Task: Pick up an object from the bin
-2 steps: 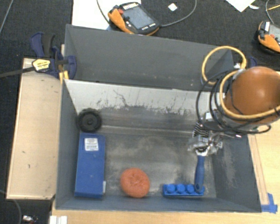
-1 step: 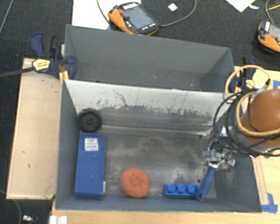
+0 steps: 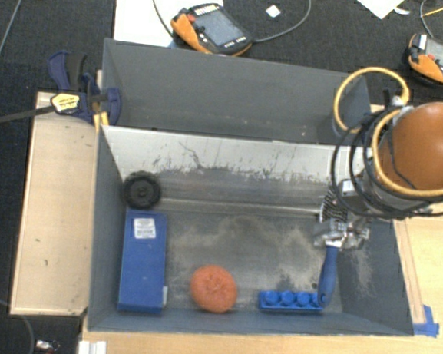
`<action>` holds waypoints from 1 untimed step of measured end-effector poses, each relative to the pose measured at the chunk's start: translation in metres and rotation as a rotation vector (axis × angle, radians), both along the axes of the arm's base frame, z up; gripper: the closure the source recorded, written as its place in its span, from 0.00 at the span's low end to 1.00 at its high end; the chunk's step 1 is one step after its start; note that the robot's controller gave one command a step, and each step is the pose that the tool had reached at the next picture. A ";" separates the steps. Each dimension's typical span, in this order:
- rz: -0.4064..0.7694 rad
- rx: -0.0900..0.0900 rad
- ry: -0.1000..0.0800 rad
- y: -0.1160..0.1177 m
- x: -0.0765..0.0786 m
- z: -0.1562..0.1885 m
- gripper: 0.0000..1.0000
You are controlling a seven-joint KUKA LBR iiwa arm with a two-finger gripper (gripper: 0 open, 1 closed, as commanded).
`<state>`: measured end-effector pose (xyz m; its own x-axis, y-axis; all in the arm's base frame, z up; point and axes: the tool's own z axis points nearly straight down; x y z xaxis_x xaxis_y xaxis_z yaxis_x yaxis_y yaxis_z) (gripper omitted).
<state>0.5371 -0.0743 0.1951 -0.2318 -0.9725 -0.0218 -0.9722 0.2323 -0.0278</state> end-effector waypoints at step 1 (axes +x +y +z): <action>-0.232 -0.003 -0.006 -0.070 0.016 0.019 1.00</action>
Offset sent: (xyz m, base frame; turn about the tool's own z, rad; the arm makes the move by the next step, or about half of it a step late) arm 0.0401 -0.0414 -0.0315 -0.1881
